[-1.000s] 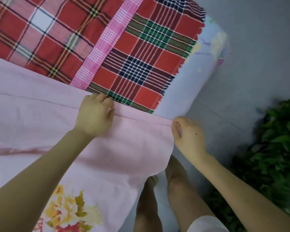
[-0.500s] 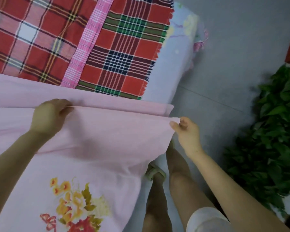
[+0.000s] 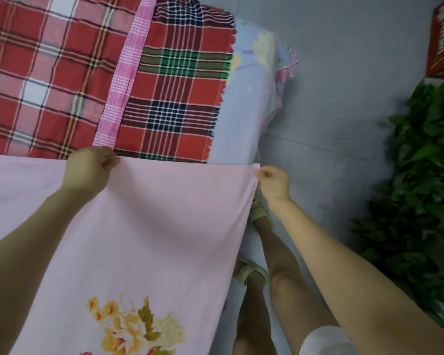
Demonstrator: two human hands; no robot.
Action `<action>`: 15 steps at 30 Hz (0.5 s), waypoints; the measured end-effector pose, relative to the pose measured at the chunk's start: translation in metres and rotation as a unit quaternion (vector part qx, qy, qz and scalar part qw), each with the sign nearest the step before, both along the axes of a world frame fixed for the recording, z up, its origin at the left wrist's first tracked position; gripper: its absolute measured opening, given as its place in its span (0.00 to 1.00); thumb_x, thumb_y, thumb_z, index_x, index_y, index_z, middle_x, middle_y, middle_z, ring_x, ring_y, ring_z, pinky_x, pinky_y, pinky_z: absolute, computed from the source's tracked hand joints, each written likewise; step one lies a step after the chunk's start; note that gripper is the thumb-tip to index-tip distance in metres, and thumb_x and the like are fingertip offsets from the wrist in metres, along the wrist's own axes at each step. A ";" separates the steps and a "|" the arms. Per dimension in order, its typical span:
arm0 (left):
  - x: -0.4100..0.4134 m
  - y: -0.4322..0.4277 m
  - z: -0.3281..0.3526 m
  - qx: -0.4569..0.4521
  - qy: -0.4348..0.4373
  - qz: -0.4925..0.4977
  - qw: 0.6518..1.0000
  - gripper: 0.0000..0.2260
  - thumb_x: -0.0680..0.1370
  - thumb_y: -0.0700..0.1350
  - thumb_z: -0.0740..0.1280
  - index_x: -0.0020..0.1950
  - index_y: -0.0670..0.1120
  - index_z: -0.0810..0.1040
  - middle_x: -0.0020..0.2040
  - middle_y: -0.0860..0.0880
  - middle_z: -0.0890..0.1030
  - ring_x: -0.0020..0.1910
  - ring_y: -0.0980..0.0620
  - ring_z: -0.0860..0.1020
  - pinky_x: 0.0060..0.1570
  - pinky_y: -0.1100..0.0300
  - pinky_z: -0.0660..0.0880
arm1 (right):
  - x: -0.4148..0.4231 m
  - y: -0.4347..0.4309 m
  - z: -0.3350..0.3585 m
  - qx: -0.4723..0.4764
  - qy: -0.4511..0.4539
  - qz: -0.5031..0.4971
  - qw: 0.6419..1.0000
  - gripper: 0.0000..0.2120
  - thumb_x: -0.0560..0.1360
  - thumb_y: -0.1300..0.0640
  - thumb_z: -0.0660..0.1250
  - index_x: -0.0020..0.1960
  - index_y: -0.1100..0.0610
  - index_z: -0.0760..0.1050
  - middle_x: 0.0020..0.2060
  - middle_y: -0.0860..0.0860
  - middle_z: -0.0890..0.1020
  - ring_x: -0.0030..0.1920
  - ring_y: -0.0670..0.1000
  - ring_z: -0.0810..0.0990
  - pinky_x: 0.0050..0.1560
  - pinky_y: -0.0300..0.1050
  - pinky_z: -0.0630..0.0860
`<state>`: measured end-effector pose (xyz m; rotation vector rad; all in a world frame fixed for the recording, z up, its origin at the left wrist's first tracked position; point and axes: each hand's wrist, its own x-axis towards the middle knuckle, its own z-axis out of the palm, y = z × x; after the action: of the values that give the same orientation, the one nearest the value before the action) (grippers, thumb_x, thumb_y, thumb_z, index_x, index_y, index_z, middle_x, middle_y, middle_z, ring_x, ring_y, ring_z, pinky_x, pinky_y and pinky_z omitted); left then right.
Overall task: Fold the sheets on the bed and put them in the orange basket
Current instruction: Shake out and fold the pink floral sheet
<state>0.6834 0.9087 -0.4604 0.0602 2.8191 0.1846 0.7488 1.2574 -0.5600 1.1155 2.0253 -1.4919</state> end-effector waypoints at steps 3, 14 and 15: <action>0.000 -0.001 -0.005 0.004 -0.031 0.023 0.999 0.06 0.75 0.42 0.69 0.45 0.39 0.81 0.42 0.38 0.82 0.45 0.37 0.79 0.46 0.51 0.71 | -0.012 -0.006 0.002 0.033 -0.053 0.064 0.996 0.09 0.75 0.64 0.64 0.43 0.71 0.77 0.38 0.61 0.78 0.40 0.56 0.76 0.42 0.44 0.72; 0.027 -0.076 0.007 -0.056 -0.174 0.090 0.979 0.27 0.71 0.64 0.56 0.58 0.48 0.79 0.55 0.47 0.82 0.58 0.45 0.78 0.58 0.55 0.65 | -0.067 -0.163 0.098 0.128 0.225 0.513 0.818 0.11 0.74 0.64 0.65 0.56 0.61 0.78 0.48 0.57 0.81 0.50 0.60 0.77 0.50 0.51 0.73; 0.029 -0.083 0.010 -0.053 -0.180 0.089 0.978 0.33 0.65 0.67 0.51 0.57 0.50 0.80 0.54 0.49 0.82 0.57 0.46 0.78 0.58 0.55 0.66 | -0.070 -0.187 0.099 0.094 0.215 0.566 0.790 0.13 0.75 0.62 0.65 0.59 0.61 0.76 0.52 0.57 0.80 0.53 0.60 0.76 0.53 0.52 0.71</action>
<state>0.7124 0.8255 -0.4504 -0.2273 2.4638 0.0747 0.6790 1.0702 -0.4608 -0.5176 2.4027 -0.8874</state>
